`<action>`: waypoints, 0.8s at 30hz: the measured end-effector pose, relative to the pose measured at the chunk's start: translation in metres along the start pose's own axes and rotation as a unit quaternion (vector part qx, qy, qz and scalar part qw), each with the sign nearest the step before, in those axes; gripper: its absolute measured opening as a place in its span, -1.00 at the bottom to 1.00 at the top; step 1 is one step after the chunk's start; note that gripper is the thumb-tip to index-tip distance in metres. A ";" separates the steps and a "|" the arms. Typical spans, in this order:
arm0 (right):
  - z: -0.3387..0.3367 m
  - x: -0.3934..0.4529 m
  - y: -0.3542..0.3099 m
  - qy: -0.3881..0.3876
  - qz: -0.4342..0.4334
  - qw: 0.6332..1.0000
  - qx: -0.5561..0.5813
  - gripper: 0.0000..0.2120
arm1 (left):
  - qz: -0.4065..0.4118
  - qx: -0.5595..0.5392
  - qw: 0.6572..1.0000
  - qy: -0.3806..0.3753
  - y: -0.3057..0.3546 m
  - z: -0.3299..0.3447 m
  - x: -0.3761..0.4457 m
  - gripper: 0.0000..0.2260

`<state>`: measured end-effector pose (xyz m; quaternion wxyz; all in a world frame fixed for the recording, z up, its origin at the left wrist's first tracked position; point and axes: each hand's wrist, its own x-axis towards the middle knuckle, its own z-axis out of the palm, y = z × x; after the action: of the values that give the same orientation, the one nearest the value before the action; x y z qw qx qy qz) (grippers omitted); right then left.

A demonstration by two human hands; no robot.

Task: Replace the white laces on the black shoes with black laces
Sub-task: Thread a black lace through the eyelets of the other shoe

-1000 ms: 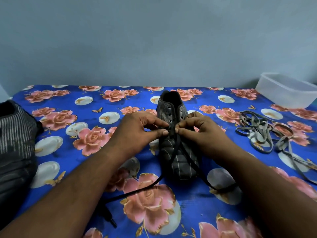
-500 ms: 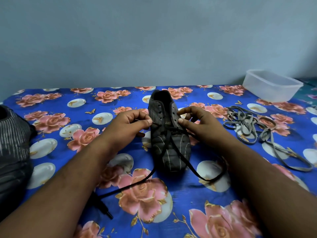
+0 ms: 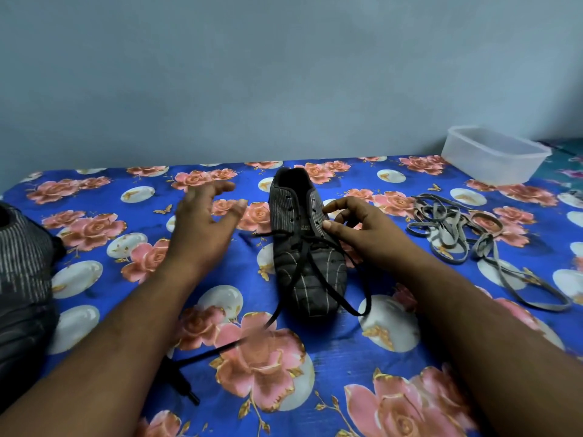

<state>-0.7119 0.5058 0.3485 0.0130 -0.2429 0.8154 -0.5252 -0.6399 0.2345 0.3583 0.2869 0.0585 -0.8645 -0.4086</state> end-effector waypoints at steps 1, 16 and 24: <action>0.000 0.000 0.000 0.002 -0.001 1.000 -0.001 -0.79 | 0.052 0.004 0.997 -0.048 0.005 0.003 -0.003 -0.76; 0.001 -0.001 -0.001 -0.003 0.005 1.000 0.008 -0.78 | -0.104 0.132 0.986 -0.004 -0.027 -0.019 0.011 -0.68; 0.001 -0.001 -0.002 -0.002 0.007 1.000 0.003 -0.77 | 0.114 0.091 0.981 -0.128 0.007 0.004 -0.007 -0.66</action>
<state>-0.7099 0.5050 0.3500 0.0191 -0.2385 0.8154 -0.5272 -0.6349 0.2445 0.3586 0.2125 -0.0675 -0.9284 -0.2971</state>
